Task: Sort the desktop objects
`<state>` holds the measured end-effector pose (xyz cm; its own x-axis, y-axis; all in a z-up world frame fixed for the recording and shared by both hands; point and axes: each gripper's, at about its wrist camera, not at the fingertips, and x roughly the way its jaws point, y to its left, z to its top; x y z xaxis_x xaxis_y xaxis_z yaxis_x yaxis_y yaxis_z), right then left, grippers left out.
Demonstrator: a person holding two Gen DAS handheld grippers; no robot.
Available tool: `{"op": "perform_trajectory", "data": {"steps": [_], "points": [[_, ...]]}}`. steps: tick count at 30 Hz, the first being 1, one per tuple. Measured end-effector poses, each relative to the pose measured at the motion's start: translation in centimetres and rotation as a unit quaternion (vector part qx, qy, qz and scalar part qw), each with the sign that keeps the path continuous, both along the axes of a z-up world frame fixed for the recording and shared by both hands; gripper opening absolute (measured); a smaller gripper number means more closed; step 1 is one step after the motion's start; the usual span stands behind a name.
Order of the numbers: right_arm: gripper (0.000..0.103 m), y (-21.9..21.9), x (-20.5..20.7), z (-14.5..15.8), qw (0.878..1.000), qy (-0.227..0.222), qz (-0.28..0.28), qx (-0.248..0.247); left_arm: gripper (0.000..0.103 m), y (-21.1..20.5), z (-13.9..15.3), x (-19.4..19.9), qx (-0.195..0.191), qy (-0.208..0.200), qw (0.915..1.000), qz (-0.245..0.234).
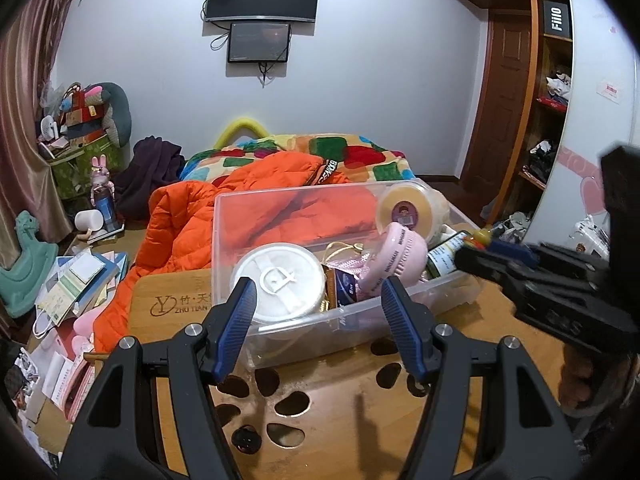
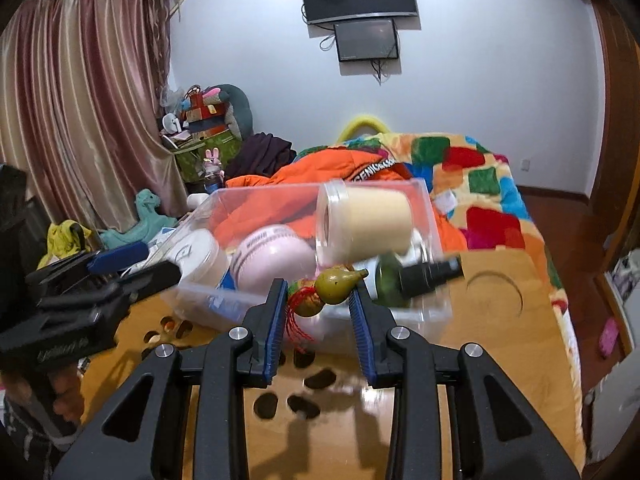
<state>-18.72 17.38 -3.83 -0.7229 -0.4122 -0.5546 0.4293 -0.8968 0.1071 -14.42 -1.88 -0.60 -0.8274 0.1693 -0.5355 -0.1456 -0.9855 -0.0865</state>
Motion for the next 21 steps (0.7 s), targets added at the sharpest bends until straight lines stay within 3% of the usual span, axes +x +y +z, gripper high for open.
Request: {"op": "perform_trajectory", "data": {"steps": [9, 13, 16, 21], "points": [[0.029, -2.1, -1.2, -0.7, 0.998, -0.024, 0.018, 0.046, 0.066, 0.2, -0.8, 0.8, 0.023, -0.012, 0.9996, -0.007], [0.031, -2.1, -0.5, -0.5, 0.997, -0.014, 0.015, 0.068, 0.070, 0.6, -1.4, 1.1, 0.030, -0.019, 0.9993, -0.010], [0.048, -2.2, -0.1, -0.5, 0.996, -0.023, 0.032, 0.075, 0.072, 0.8, -1.5, 1.4, 0.033, -0.020, 0.9992, -0.007], [0.049, -2.2, 0.9, -0.6, 0.995, -0.015, 0.039, 0.086, 0.072, 0.7, -1.5, 2.0, 0.041, -0.022, 0.9989, -0.006]]}}
